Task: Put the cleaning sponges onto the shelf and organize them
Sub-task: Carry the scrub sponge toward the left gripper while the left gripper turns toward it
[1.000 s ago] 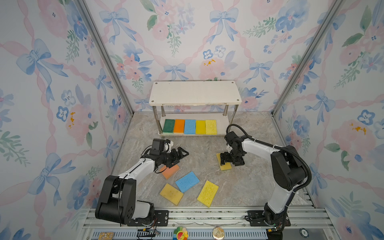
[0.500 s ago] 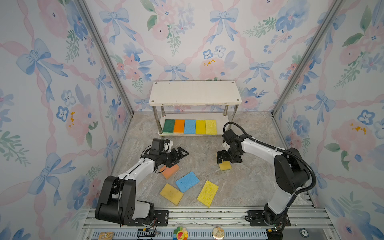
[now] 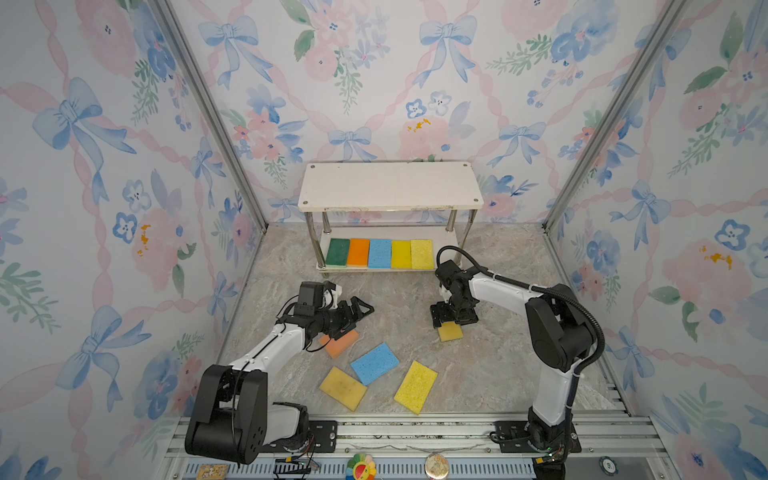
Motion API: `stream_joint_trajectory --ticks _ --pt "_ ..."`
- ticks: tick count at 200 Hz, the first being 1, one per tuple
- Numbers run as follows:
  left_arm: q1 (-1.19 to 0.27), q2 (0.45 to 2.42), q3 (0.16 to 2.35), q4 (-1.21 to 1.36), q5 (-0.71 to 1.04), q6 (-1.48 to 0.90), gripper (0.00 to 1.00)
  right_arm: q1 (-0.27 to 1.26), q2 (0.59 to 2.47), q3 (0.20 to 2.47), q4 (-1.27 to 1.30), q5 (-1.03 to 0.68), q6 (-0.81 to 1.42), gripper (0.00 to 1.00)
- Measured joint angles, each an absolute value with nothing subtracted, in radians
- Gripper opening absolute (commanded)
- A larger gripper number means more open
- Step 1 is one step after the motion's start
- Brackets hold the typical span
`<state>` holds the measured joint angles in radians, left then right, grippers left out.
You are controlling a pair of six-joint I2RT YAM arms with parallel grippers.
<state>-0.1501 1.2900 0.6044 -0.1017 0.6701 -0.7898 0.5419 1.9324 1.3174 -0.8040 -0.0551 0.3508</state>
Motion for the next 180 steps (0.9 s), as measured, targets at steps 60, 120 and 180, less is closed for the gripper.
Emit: stream_joint_trajectory --ticks 60,120,180 --pt "-0.166 1.291 0.606 -0.102 0.669 -0.789 0.98 0.564 1.928 1.317 -0.808 -0.044 0.362 0.72" --pt "-0.231 1.378 0.693 -0.089 0.683 -0.789 0.97 0.649 1.788 1.332 -0.841 -0.075 0.316 0.71" --pt "-0.292 1.436 0.855 -0.026 0.719 -0.796 0.87 0.762 1.760 1.448 -0.864 -0.154 0.314 0.71"
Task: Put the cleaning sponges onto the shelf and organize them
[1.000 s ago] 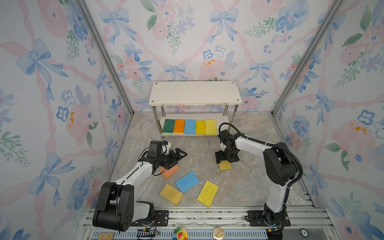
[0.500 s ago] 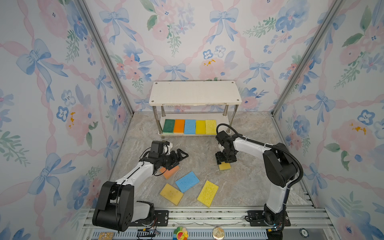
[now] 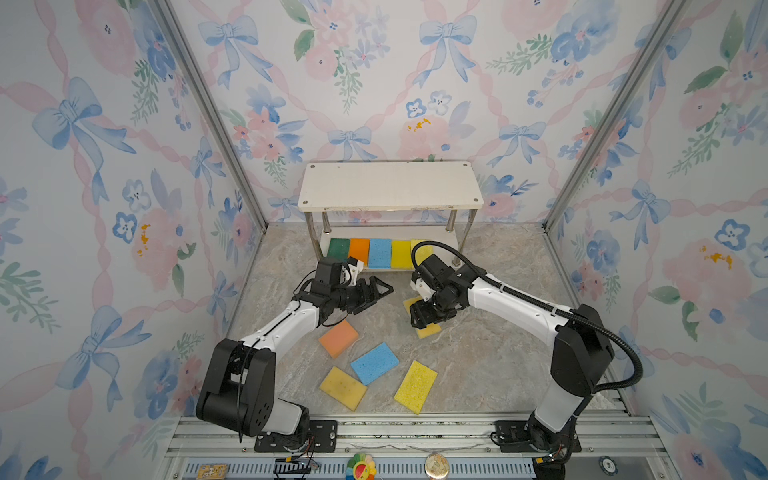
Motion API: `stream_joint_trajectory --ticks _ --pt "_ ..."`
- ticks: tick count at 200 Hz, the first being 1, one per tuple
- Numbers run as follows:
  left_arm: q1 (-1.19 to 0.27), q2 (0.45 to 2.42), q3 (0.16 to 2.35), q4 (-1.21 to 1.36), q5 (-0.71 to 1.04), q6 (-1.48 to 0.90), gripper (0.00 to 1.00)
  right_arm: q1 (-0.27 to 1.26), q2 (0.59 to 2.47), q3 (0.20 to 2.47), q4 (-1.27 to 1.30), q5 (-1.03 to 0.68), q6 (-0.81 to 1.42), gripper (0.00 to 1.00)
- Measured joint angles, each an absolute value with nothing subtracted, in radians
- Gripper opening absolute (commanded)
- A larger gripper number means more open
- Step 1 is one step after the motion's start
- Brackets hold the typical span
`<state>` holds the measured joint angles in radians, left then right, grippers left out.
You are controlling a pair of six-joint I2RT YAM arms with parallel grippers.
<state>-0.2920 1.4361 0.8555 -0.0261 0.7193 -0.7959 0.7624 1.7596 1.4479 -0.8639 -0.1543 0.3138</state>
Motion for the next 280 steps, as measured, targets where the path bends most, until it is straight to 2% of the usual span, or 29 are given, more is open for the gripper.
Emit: stream_joint_trajectory --ticks 22,53,82,109,126,147,168,203,280 --pt "-0.311 1.437 0.858 -0.015 0.724 -0.809 0.80 0.781 1.760 1.486 -0.863 -0.181 0.327 0.71" --pt "-0.321 1.438 0.851 0.007 0.726 -0.832 0.76 0.790 1.760 1.527 -0.863 -0.204 0.343 0.71" --pt "-0.333 1.438 0.847 0.029 0.726 -0.851 0.67 0.808 1.760 1.551 -0.863 -0.216 0.352 0.70" --pt "-0.348 1.443 0.847 0.047 0.726 -0.863 0.47 0.822 1.764 1.561 -0.863 -0.228 0.358 0.70" --pt "-0.352 1.454 0.846 0.053 0.726 -0.872 0.29 0.828 1.769 1.566 -0.864 -0.229 0.360 0.70" --pt "-0.353 1.461 0.846 0.058 0.727 -0.869 0.12 0.831 1.773 1.569 -0.864 -0.229 0.367 0.71" --pt "-0.352 1.465 0.846 0.058 0.731 -0.865 0.02 0.832 1.773 1.569 -0.862 -0.234 0.378 0.79" --pt "-0.345 1.472 0.847 0.057 0.764 -0.856 0.00 0.808 1.742 1.506 -0.804 -0.292 0.419 0.82" --pt "-0.254 1.483 0.896 0.059 0.903 -0.799 0.00 0.642 1.513 1.235 -0.566 -0.662 0.612 0.83"
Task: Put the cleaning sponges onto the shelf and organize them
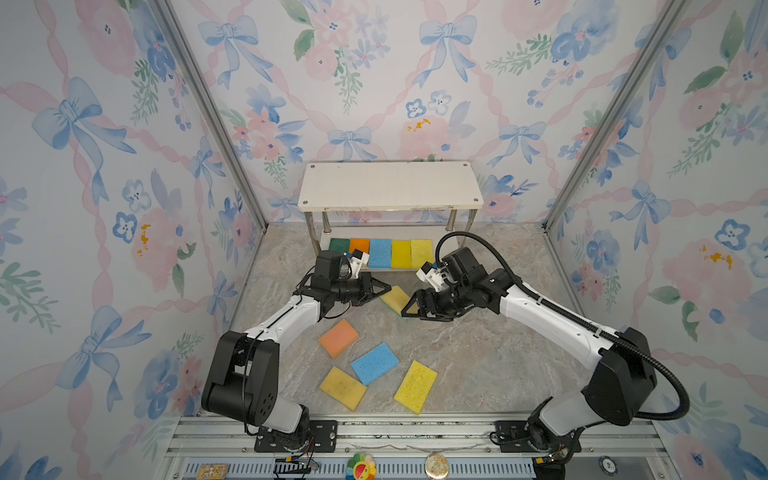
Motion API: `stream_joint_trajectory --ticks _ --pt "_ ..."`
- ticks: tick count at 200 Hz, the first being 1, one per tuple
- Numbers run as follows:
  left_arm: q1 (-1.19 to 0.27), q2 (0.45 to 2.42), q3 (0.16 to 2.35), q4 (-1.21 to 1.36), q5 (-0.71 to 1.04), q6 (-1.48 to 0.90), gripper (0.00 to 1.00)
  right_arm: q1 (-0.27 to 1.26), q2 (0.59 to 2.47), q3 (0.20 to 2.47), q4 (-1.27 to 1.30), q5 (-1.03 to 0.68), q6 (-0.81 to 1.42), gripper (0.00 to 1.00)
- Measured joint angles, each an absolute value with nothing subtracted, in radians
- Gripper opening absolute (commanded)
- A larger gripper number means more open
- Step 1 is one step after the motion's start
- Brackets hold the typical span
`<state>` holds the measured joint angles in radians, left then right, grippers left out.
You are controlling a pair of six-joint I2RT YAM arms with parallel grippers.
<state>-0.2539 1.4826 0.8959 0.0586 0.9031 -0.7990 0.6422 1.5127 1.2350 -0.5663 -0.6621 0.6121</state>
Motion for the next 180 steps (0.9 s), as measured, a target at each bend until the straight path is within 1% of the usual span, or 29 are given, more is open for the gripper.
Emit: stream_joint_trajectory --ticks 49,94,148,162,180 --pt "-0.248 1.483 0.900 0.058 0.922 -0.785 0.00 0.624 1.492 1.166 -0.389 -0.798 0.780 0.82" --pt "-0.241 1.482 0.900 0.058 0.930 -0.785 0.00 0.582 1.477 1.071 -0.228 -0.835 0.917 0.73" --pt "-0.228 1.480 0.900 0.057 0.933 -0.785 0.00 0.578 1.466 1.066 -0.204 -0.846 0.938 0.53" --pt "-0.228 1.474 0.900 0.057 0.933 -0.785 0.00 0.580 1.466 1.066 -0.205 -0.846 0.936 0.46" --pt "-0.228 1.465 0.900 0.058 0.933 -0.785 0.00 0.583 1.466 1.066 -0.205 -0.846 0.933 0.41"
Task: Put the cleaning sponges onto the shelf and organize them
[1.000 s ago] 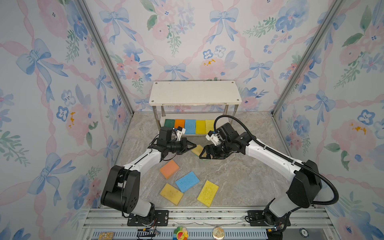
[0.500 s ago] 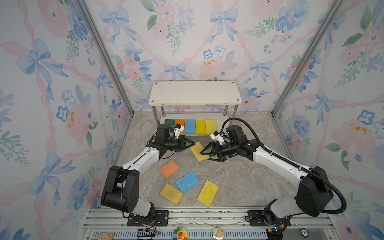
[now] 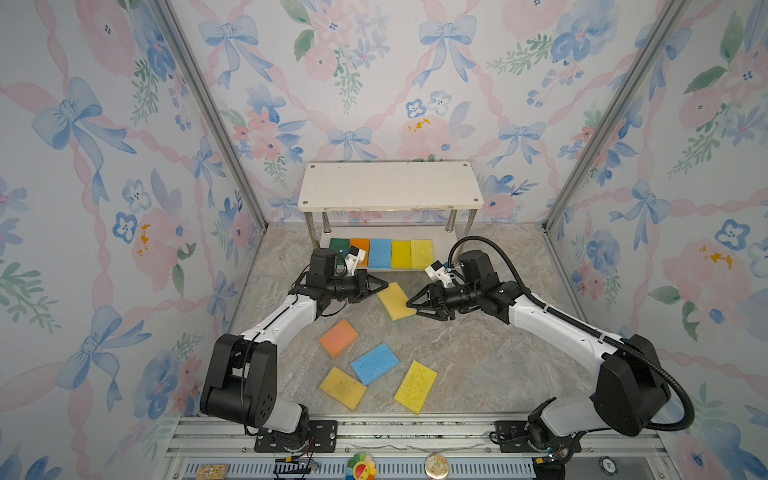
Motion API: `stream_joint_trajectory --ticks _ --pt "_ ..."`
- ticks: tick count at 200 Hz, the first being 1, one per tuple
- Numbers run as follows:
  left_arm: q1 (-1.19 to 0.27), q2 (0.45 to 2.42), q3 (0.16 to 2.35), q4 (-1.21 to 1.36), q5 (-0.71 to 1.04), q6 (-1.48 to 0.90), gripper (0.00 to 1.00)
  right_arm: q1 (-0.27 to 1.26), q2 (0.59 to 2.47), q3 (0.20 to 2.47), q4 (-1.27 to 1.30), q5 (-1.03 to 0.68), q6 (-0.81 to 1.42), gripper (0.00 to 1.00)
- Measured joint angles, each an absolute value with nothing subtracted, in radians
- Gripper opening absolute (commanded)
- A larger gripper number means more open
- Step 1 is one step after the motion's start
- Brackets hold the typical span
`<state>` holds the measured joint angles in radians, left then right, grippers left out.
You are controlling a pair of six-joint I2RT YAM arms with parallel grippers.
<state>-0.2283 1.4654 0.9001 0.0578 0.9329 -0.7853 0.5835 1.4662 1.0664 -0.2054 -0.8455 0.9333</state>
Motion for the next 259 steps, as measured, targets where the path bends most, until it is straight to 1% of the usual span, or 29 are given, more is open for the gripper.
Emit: stream_joint_trajectory --ticks 51,86,100,107,119,123,127,132,137,145,149,152,179,200,225,241,259 --pt "-0.228 1.449 0.900 0.058 0.933 -0.786 0.00 0.596 1.482 1.067 -0.216 -0.844 0.926 0.26" --pt "-0.226 1.445 0.900 0.058 0.933 -0.786 0.00 0.608 1.498 1.071 -0.221 -0.838 0.920 0.08" --pt "-0.226 1.443 0.900 0.057 0.932 -0.786 0.00 0.612 1.502 1.075 -0.221 -0.837 0.919 0.05" --pt "-0.224 1.442 0.900 0.058 0.932 -0.786 0.08 0.612 1.503 1.078 -0.221 -0.837 0.918 0.03" --pt "-0.221 1.439 0.899 0.058 0.929 -0.790 0.28 0.612 1.503 1.081 -0.220 -0.836 0.918 0.01" --pt "-0.221 1.437 0.899 0.059 0.928 -0.788 0.35 0.612 1.503 1.082 -0.220 -0.835 0.917 0.00" --pt "-0.220 1.436 0.898 0.059 0.925 -0.793 0.46 0.612 1.503 1.084 -0.221 -0.834 0.913 0.00" --pt "-0.219 1.433 0.897 0.058 0.921 -0.798 0.62 0.612 1.503 1.085 -0.222 -0.834 0.914 0.00" --pt "-0.219 1.431 0.896 0.058 0.920 -0.799 0.74 0.612 1.503 1.085 -0.223 -0.833 0.913 0.00" --pt "-0.215 1.425 0.893 0.058 0.914 -0.801 0.89 0.612 1.503 1.088 -0.223 -0.830 0.913 0.00" --pt "-0.214 1.420 0.891 0.057 0.911 -0.801 0.95 0.612 1.503 1.090 -0.226 -0.826 0.912 0.00" --pt "-0.213 1.419 0.890 0.057 0.908 -0.802 0.97 0.611 1.503 1.092 -0.228 -0.826 0.912 0.00" --pt "-0.176 1.383 0.879 0.056 0.859 -0.816 0.98 0.603 1.503 1.128 -0.281 -0.796 0.891 0.00" --pt "-0.084 1.314 0.828 0.059 0.783 -0.847 0.98 0.591 1.503 1.192 -0.362 -0.756 0.859 0.00" --pt "0.036 1.237 0.702 0.061 0.686 -0.894 0.98 0.582 1.505 1.344 -0.471 -0.709 0.817 0.00" --pt "0.051 1.232 0.647 0.037 0.646 -0.902 0.98 0.582 1.521 1.463 -0.513 -0.691 0.798 0.00" --pt "0.052 1.232 0.636 0.009 0.624 -0.902 0.98 0.584 1.567 1.612 -0.548 -0.671 0.788 0.00"
